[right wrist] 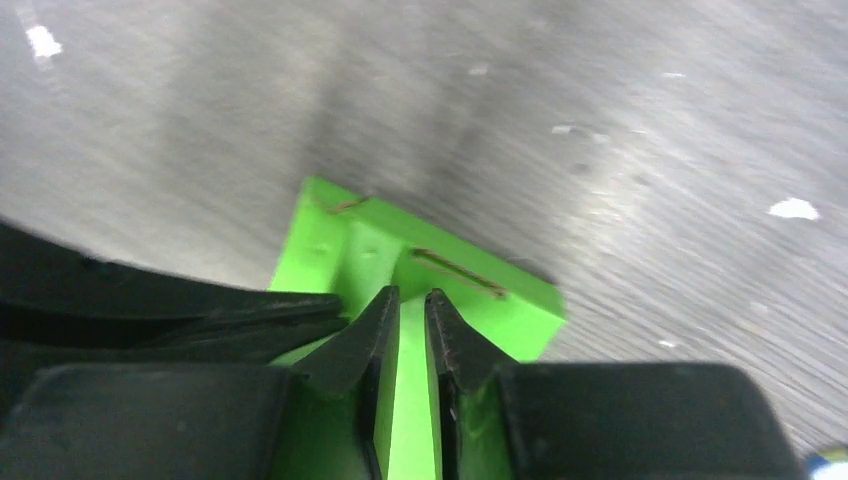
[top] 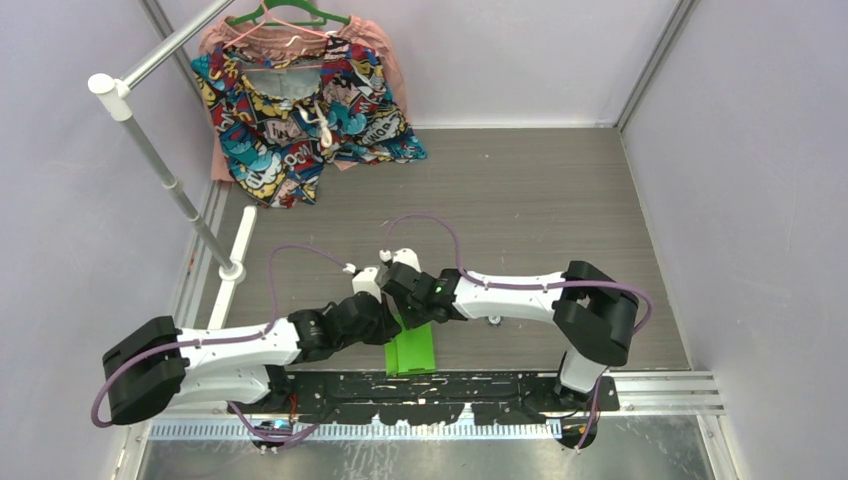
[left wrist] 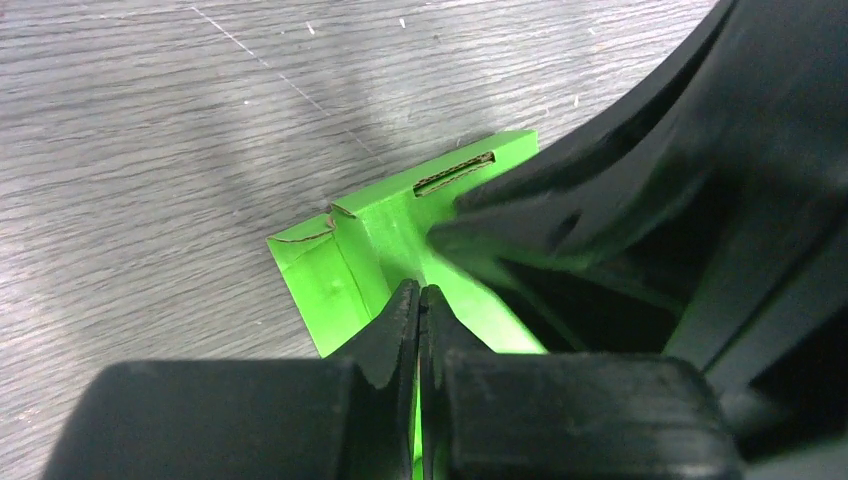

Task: Fold the paper box
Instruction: Close the paper box at the center of the board.

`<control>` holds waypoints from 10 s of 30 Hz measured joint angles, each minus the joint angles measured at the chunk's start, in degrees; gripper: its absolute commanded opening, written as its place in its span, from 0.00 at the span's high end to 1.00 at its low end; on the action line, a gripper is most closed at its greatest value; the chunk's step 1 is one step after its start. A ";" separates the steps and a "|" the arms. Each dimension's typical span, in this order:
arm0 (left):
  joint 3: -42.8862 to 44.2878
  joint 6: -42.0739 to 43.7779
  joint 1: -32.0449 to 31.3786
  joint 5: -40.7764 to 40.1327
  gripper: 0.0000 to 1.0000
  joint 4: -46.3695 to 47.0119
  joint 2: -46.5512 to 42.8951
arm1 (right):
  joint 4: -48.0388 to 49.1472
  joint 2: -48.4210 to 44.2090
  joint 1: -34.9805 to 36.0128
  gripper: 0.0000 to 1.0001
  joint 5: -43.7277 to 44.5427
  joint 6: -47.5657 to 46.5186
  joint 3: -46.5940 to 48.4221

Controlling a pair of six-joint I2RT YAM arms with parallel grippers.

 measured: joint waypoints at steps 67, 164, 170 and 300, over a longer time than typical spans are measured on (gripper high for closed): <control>3.78 -2.95 -0.02 -0.17 1.00 -0.28 5.70 | -23.02 6.73 29.16 0.00 44.09 59.98 -0.66; 0.33 -4.26 14.51 22.86 0.94 20.11 19.63 | 0.17 -14.03 8.44 0.27 24.52 29.77 -19.82; -0.46 -3.72 13.99 21.18 0.91 8.52 10.10 | 0.72 -14.56 8.17 0.30 22.84 29.68 -19.85; 8.48 6.12 17.31 22.82 0.92 -9.77 8.07 | 2.51 -1.97 -8.17 0.50 11.21 -2.25 -6.99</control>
